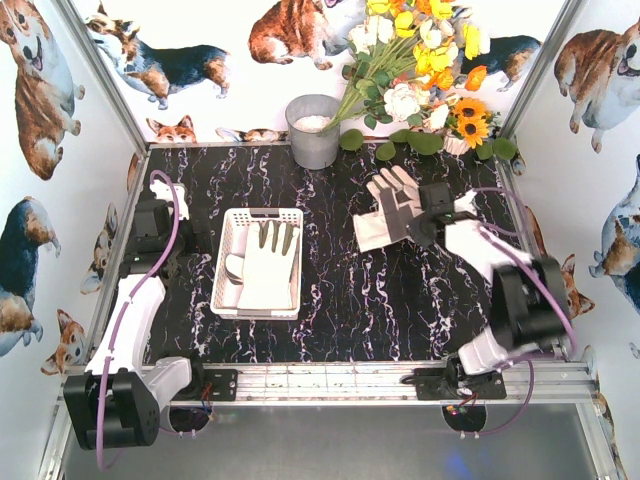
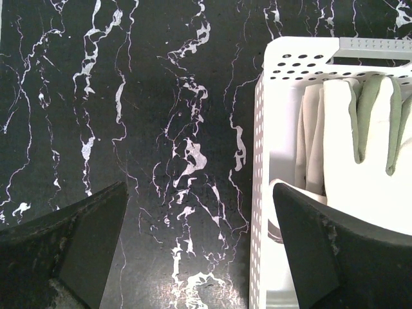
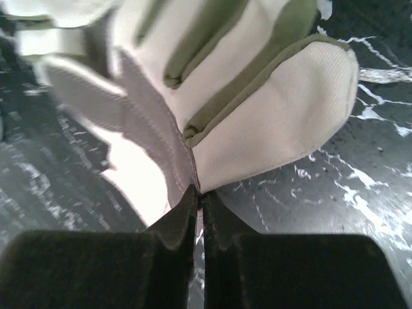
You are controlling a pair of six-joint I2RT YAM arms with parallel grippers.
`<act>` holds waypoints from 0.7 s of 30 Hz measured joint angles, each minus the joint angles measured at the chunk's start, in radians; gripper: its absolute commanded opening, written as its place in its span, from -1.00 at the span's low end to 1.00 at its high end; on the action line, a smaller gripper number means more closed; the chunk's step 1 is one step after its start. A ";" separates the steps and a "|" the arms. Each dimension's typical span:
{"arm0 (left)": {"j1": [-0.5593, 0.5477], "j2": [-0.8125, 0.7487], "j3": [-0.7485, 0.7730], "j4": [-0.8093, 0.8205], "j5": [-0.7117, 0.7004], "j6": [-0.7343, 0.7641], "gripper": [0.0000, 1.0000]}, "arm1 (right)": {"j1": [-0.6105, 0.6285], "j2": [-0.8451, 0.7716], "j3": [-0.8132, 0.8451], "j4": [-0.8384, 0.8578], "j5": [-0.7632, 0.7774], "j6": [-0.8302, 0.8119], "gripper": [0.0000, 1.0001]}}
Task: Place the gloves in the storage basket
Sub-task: Pick up the glove from the center of the board, then place the glove at the center of the board.
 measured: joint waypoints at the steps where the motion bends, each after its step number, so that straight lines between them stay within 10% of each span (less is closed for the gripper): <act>1: 0.000 -0.002 0.000 0.000 0.000 0.000 0.78 | 0.000 -0.050 -0.012 -0.008 0.005 -0.011 -1.00; 12: 0.000 -0.043 0.000 0.001 0.006 -0.001 0.79 | -0.006 -0.538 -0.097 -0.084 -0.035 -0.259 -1.00; 21: -0.017 -0.054 0.000 0.001 0.020 -0.001 0.71 | 0.004 -0.611 -0.097 -0.071 -0.476 -0.420 -0.99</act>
